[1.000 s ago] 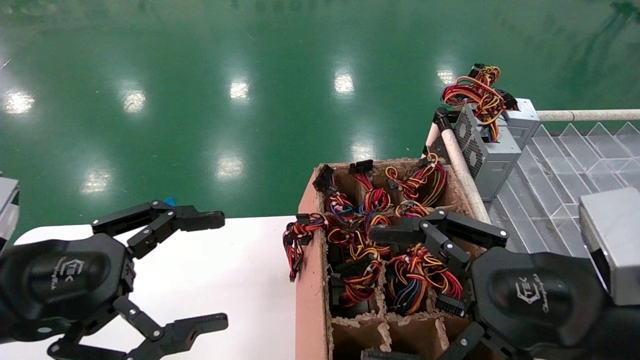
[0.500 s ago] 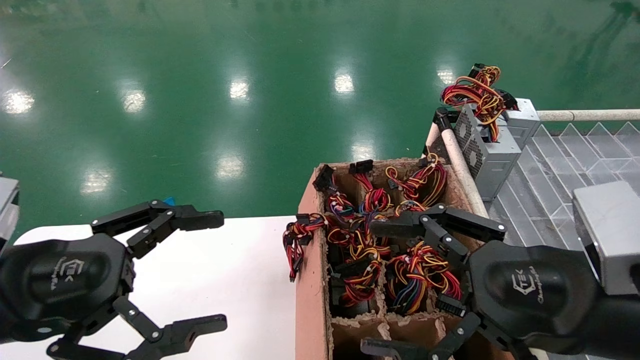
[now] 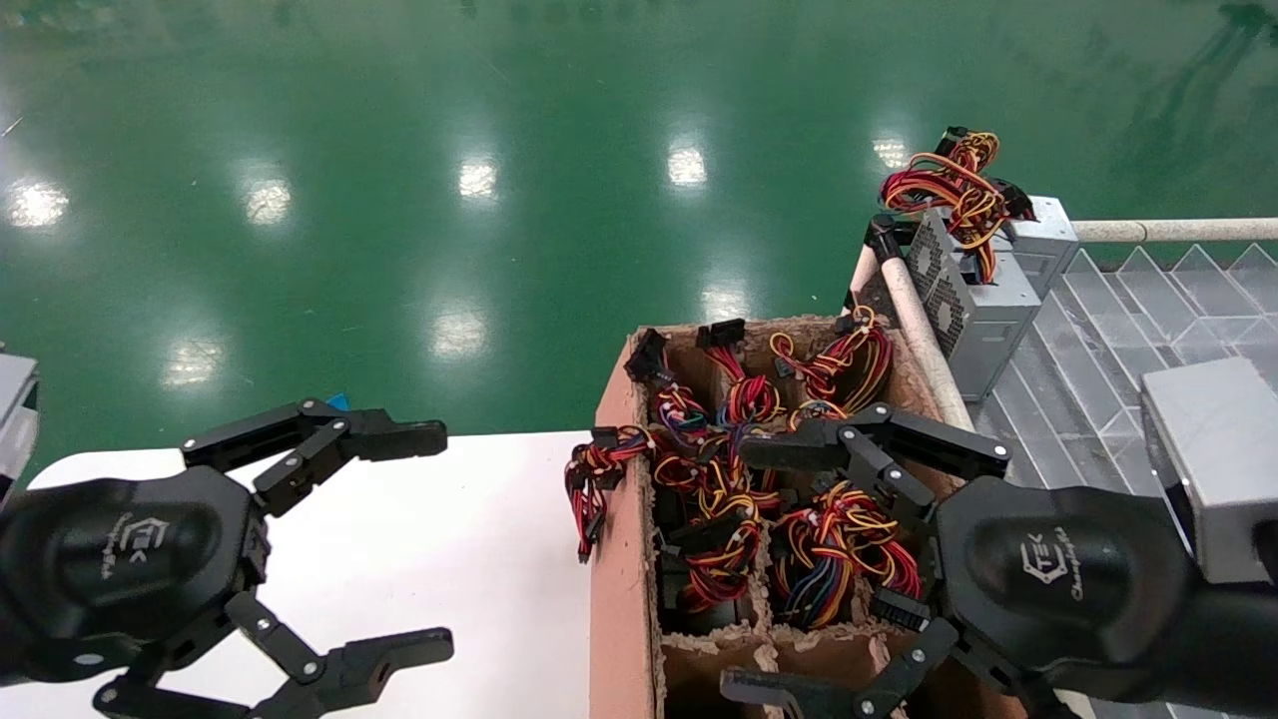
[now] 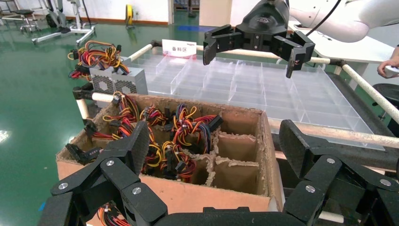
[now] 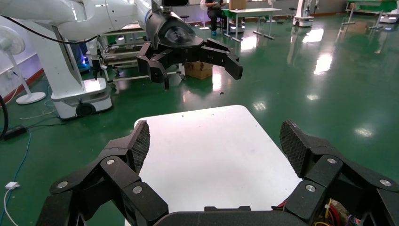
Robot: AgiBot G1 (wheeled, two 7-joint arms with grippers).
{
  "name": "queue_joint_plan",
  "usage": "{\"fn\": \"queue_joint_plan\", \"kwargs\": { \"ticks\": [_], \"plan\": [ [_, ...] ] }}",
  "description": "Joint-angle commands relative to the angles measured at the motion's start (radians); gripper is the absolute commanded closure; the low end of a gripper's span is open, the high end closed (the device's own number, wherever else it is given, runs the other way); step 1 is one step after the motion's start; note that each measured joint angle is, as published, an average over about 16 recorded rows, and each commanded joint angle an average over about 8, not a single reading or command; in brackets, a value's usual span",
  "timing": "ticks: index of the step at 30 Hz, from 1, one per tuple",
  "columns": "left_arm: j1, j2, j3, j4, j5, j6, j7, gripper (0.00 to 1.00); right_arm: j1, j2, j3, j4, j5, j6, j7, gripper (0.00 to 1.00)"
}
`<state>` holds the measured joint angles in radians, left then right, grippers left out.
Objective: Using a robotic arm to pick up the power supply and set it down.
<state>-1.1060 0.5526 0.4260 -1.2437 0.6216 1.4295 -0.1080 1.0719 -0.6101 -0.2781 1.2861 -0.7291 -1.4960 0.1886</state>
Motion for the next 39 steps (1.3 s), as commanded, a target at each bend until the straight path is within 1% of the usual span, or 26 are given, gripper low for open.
{"fn": "queue_joint_plan", "kwargs": {
  "ticks": [1,39],
  "plan": [
    [0.000,0.000,0.000,0.000,0.000,0.000,0.000,0.00,0.001,0.000,0.000,0.000,0.000,0.000,0.000,0.00],
    [0.000,0.000,0.000,0.000,0.000,0.000,0.000,0.00,0.003,-0.001,-0.002,-0.003,-0.002,0.001,-0.001,0.00]
  ]
}}
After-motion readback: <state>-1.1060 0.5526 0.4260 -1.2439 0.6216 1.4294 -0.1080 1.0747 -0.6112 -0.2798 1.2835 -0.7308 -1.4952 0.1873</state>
